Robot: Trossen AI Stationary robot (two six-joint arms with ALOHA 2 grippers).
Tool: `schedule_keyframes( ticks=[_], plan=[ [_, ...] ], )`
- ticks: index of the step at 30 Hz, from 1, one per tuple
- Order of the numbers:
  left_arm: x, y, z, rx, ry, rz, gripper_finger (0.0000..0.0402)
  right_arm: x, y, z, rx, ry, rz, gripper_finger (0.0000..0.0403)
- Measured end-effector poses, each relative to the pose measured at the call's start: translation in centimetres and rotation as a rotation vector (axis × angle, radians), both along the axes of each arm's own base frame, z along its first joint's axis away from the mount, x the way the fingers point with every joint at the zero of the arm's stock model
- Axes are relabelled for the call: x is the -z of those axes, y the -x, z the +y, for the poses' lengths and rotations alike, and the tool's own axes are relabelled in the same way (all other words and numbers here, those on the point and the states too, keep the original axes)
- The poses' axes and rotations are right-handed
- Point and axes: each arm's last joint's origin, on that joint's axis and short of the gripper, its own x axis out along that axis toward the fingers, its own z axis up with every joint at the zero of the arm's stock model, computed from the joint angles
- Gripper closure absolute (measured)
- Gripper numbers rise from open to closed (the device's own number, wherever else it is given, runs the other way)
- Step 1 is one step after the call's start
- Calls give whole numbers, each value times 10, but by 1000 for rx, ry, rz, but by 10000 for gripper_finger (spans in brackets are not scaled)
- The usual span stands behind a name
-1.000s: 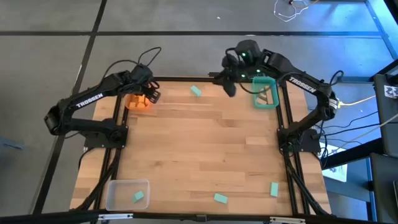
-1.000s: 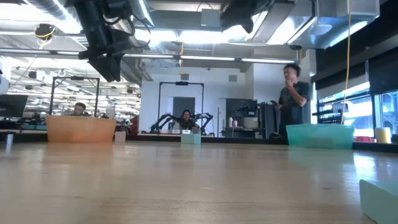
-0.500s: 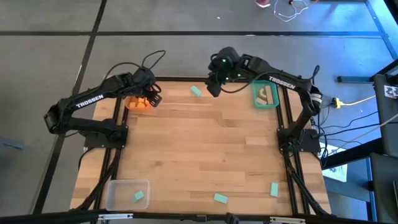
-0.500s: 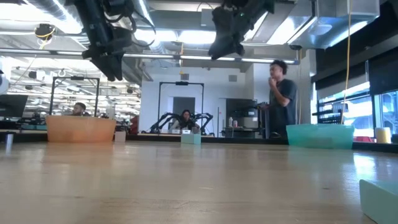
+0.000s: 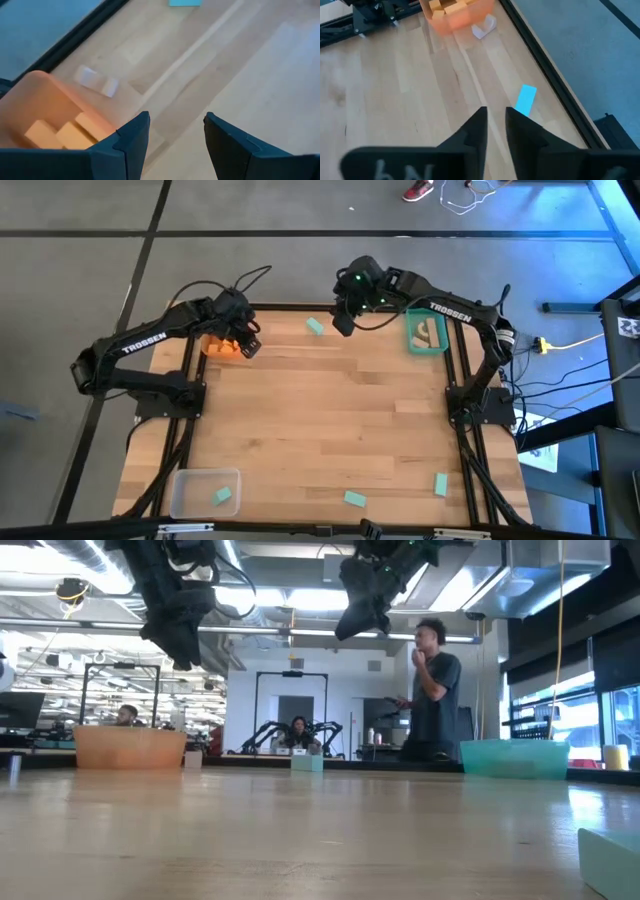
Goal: Sort & place blocks by color
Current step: Put the blue block into the transparent bin
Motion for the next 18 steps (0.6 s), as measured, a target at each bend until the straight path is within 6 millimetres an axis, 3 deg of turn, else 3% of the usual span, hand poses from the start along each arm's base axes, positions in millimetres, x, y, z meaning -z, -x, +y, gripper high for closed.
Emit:
schedule_keyframes(
  ticks=[7, 18],
  plan=[
    [0, 0, 0, -2, 7, -5, 223, 11, -6, -6, -7, 11, 25, 332],
    [0, 0, 0, -39, 27, -23, 223, 35, -20, -25, 47, 45, 50, 213]
  ],
)
